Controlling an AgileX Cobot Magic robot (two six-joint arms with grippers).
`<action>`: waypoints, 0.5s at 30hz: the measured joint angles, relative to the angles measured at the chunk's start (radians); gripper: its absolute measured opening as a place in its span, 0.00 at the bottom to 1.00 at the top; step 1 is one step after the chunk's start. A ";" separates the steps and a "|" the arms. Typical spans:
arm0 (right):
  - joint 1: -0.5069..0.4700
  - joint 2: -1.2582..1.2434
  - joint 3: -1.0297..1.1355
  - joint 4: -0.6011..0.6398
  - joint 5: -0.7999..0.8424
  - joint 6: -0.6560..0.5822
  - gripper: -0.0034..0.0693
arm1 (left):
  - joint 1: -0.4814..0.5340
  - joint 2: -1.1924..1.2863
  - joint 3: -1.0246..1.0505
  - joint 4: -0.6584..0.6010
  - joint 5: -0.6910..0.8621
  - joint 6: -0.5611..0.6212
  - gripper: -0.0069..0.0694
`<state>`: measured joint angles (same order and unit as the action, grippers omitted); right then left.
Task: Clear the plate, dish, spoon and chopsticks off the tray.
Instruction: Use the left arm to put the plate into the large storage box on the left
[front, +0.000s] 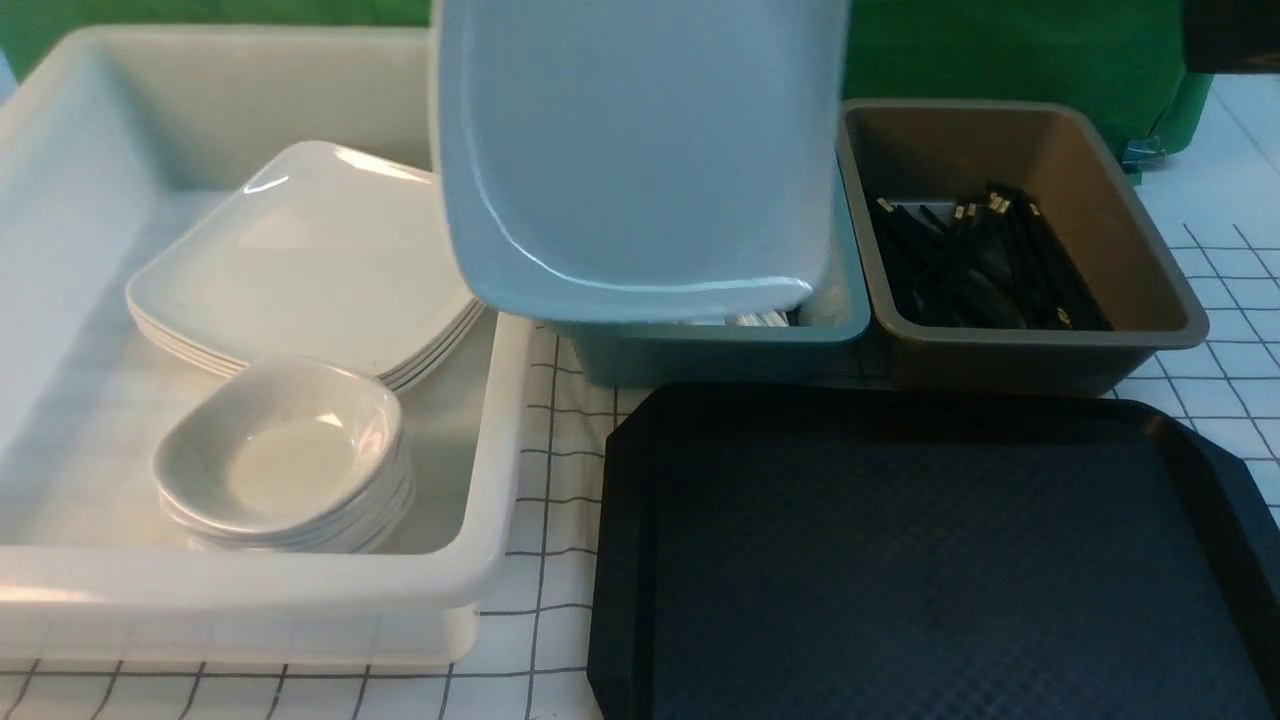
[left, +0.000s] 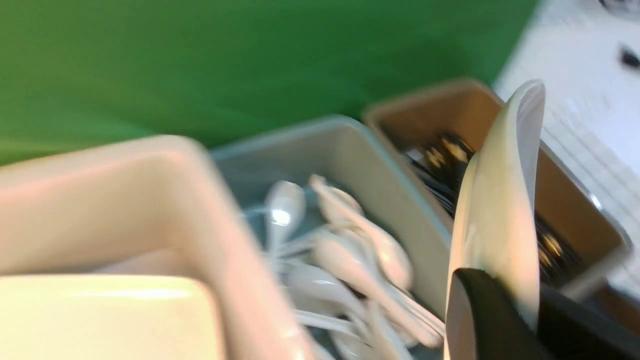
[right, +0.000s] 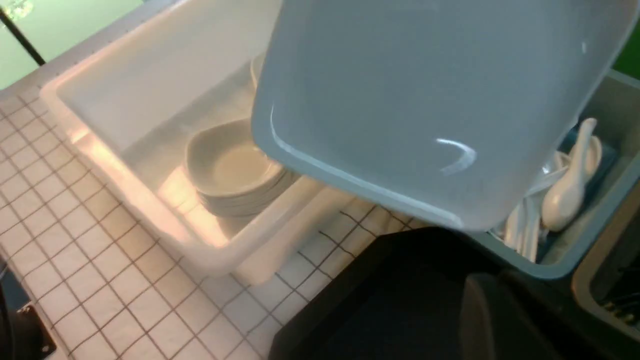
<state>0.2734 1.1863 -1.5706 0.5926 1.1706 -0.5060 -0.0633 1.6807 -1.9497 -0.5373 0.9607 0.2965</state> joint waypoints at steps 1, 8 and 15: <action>0.027 0.028 -0.027 -0.002 0.011 0.000 0.07 | 0.060 -0.003 0.002 -0.042 0.005 0.015 0.11; 0.234 0.162 -0.158 -0.098 0.002 0.034 0.07 | 0.354 -0.014 0.107 -0.287 -0.014 0.086 0.10; 0.420 0.322 -0.293 -0.288 -0.023 0.119 0.07 | 0.529 -0.014 0.386 -0.404 -0.183 0.171 0.11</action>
<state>0.6936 1.5082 -1.8634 0.3046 1.1478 -0.3866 0.4658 1.6670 -1.5636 -0.9414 0.7781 0.4673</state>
